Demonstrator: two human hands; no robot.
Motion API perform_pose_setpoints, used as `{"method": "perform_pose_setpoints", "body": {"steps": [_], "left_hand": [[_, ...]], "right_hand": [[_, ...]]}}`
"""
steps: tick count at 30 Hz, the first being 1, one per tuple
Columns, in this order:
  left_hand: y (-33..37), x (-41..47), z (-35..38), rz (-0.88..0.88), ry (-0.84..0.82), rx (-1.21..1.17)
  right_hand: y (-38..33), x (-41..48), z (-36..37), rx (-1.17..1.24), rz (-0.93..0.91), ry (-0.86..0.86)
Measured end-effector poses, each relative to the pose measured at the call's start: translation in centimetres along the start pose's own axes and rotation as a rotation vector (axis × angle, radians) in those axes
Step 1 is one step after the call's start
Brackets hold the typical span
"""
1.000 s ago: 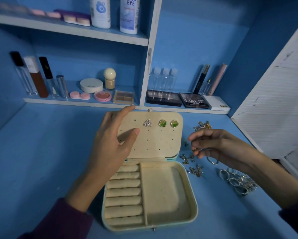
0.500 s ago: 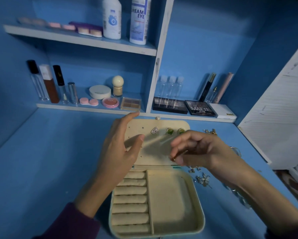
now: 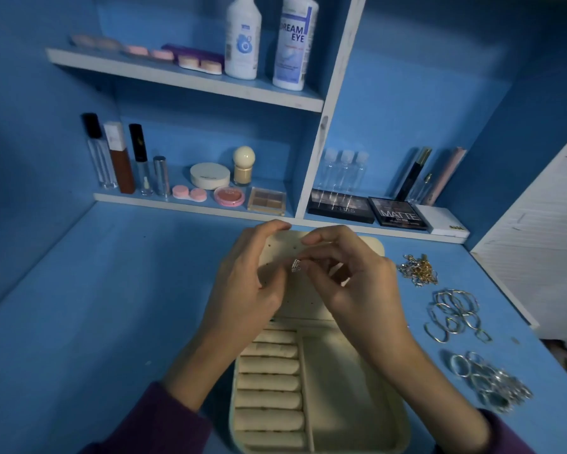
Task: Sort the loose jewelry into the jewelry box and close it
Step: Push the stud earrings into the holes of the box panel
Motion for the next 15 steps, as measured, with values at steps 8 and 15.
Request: {"method": "perform_pose_setpoints", "body": {"steps": [8,15], "left_hand": [[0.28,-0.01,0.0,-0.007,-0.01,-0.008],[0.93,-0.07,-0.06,-0.008,-0.022,-0.049]], "right_hand": [[-0.05,0.57,0.27,-0.084,-0.001,0.057],[-0.13,0.56,0.6,-0.146,-0.041,0.126]]}}
Point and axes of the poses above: each hand's wrist, its own x-axis towards the middle knuckle, its own z-axis out of the palm, y = z × x, the point moved 3 cm from there along x, towards the middle knuckle, and after that the axes turned 13 degrees about -x, right-handed, at the moved point
